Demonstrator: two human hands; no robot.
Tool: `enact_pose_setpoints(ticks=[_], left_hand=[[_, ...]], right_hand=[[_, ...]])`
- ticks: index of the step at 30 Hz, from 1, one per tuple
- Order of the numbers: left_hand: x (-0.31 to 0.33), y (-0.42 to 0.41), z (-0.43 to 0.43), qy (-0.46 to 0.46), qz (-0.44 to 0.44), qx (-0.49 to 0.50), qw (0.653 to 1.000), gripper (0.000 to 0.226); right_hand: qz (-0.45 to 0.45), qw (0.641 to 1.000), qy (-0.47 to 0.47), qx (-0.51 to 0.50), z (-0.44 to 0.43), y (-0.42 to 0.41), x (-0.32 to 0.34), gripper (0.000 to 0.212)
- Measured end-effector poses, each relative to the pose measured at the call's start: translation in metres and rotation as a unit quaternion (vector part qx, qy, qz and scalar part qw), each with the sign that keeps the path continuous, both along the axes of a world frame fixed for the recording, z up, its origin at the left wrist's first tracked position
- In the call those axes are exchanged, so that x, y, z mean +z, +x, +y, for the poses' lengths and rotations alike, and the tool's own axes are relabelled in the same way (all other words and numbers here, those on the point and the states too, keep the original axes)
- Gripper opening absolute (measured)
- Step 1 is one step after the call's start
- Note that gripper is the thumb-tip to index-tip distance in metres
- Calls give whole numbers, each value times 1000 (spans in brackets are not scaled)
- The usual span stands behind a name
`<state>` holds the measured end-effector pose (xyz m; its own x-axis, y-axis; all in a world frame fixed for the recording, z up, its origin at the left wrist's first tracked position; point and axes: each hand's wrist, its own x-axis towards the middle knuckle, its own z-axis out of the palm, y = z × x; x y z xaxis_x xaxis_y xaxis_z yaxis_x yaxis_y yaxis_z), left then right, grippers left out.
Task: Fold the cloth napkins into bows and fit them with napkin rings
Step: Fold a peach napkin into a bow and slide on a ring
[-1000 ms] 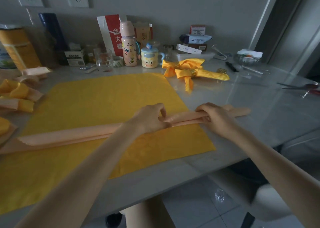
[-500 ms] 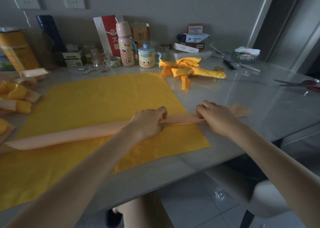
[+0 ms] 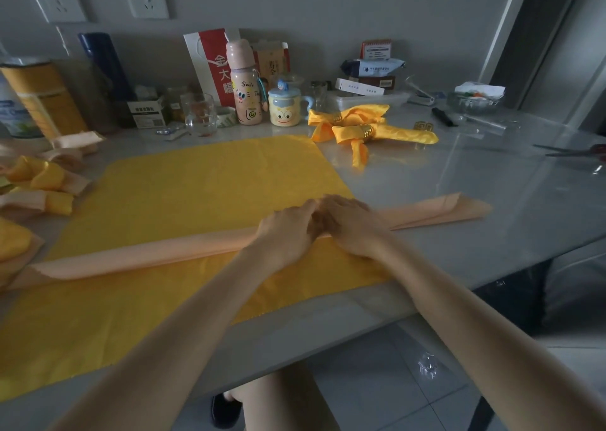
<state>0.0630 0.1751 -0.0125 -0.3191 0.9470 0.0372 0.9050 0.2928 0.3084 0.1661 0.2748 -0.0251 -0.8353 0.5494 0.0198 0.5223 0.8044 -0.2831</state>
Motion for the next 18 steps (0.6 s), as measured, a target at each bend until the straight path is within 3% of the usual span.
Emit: enact_pose_setpoints(ticks=[3, 7, 13, 18], left_hand=[[1, 1, 1, 14, -11, 12, 1000, 26], [0, 0, -1, 16, -26, 17, 999, 21], [-2, -7, 1, 0, -92, 25, 995, 14], [-1, -15, 8, -12, -134, 32, 990, 11]], right_hand=[[-67, 996, 34, -54, 16, 20, -3, 54], [-70, 994, 23, -80, 37, 49, -5, 51], [-26, 993, 18, -112, 60, 72, -3, 49], [70, 993, 27, -93, 73, 97, -4, 37]])
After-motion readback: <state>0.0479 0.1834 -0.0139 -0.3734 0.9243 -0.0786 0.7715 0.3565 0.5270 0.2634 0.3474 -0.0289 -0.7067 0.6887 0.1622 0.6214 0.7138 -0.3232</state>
